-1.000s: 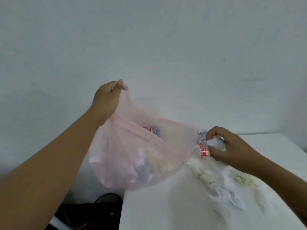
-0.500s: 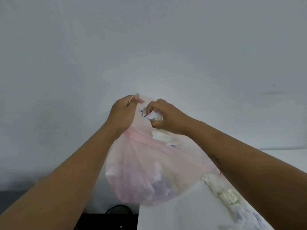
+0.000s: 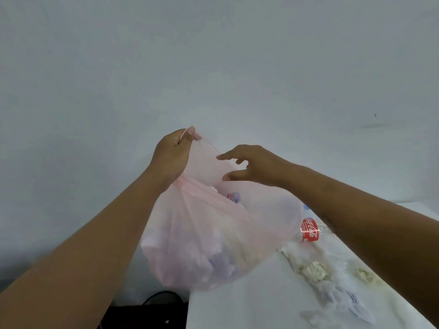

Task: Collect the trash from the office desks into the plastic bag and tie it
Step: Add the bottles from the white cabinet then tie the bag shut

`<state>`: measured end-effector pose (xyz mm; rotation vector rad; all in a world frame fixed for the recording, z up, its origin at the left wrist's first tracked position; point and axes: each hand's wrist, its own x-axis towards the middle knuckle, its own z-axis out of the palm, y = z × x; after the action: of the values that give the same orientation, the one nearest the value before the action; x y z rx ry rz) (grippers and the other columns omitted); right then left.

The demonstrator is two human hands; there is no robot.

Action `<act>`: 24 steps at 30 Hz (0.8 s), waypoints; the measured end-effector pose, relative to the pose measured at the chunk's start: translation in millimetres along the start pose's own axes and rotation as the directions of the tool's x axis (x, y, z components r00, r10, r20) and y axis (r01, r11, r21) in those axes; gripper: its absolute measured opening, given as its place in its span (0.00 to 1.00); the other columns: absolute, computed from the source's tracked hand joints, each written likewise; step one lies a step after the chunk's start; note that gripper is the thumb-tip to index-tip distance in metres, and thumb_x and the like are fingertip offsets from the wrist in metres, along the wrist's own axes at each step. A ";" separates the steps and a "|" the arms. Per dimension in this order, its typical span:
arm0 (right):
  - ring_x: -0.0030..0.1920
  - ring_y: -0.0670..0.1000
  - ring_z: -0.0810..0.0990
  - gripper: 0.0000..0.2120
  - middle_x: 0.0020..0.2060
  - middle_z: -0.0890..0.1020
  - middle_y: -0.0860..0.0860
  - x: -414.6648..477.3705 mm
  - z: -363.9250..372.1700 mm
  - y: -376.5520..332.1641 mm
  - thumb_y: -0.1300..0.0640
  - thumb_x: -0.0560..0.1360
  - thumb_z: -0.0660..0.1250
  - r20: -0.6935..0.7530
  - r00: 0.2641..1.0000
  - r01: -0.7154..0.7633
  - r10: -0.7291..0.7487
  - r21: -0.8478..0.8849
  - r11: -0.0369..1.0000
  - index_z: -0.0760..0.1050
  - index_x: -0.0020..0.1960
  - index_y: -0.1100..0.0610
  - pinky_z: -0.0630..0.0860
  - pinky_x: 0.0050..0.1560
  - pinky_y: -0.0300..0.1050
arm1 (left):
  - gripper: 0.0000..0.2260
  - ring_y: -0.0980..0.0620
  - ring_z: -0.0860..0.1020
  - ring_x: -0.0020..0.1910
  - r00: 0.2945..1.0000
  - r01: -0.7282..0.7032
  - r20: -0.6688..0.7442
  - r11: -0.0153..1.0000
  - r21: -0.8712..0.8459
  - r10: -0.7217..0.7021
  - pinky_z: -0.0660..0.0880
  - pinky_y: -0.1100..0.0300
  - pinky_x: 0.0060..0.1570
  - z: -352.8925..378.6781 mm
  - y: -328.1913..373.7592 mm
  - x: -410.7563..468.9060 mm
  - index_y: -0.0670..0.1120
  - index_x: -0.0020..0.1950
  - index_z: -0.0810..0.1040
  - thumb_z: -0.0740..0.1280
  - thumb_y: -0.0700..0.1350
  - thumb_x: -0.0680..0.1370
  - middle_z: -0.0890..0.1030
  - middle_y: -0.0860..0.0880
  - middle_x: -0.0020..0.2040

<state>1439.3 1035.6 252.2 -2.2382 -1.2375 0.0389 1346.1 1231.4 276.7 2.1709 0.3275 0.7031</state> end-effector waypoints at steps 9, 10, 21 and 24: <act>0.70 0.55 0.65 0.38 0.70 0.67 0.48 -182.1 23.2 112.2 0.30 0.66 0.68 -0.123 0.791 -0.608 0.600 -0.046 0.792 0.63 0.72 0.38 0.66 0.69 0.52 | 0.17 0.56 0.76 0.57 0.994 -0.077 0.083 0.997 0.009 0.076 0.67 0.63 0.54 45.1 -19.8 -17.3 0.50 0.56 0.82 0.55 0.55 0.84 0.80 0.57 0.57; 0.73 0.58 0.60 0.44 0.75 0.60 0.49 -205.6 37.2 119.7 0.26 0.62 0.67 -0.022 0.743 -0.666 0.669 -0.126 0.735 0.57 0.74 0.36 0.63 0.71 0.57 | 0.18 0.56 0.76 0.58 0.992 -0.084 0.100 0.996 0.013 0.082 0.67 0.63 0.55 51.3 -20.7 -18.5 0.49 0.57 0.82 0.55 0.55 0.84 0.80 0.56 0.58; 0.70 0.64 0.64 0.43 0.72 0.65 0.54 -266.4 161.5 130.7 0.22 0.63 0.56 -0.075 0.762 -0.621 0.643 -0.365 0.694 0.55 0.74 0.36 0.63 0.66 0.62 | 0.17 0.57 0.75 0.56 0.976 -0.118 0.189 0.992 0.036 0.109 0.66 0.66 0.51 89.3 -8.4 -23.5 0.49 0.57 0.82 0.55 0.54 0.85 0.80 0.56 0.56; 0.45 0.57 0.77 0.23 0.47 0.77 0.52 -261.4 175.8 135.2 0.39 0.68 0.62 -0.247 0.813 -0.581 0.527 -0.303 0.755 0.73 0.59 0.49 0.77 0.42 0.51 | 0.18 0.58 0.75 0.55 0.976 -0.100 0.196 0.995 0.023 0.093 0.67 0.69 0.48 92.5 -9.9 -24.4 0.49 0.57 0.82 0.55 0.55 0.85 0.80 0.56 0.55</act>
<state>1342.9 858.1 -24.8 -2.8113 -0.4784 -0.1393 1380.5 1168.8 212.3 2.2779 0.1326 0.5358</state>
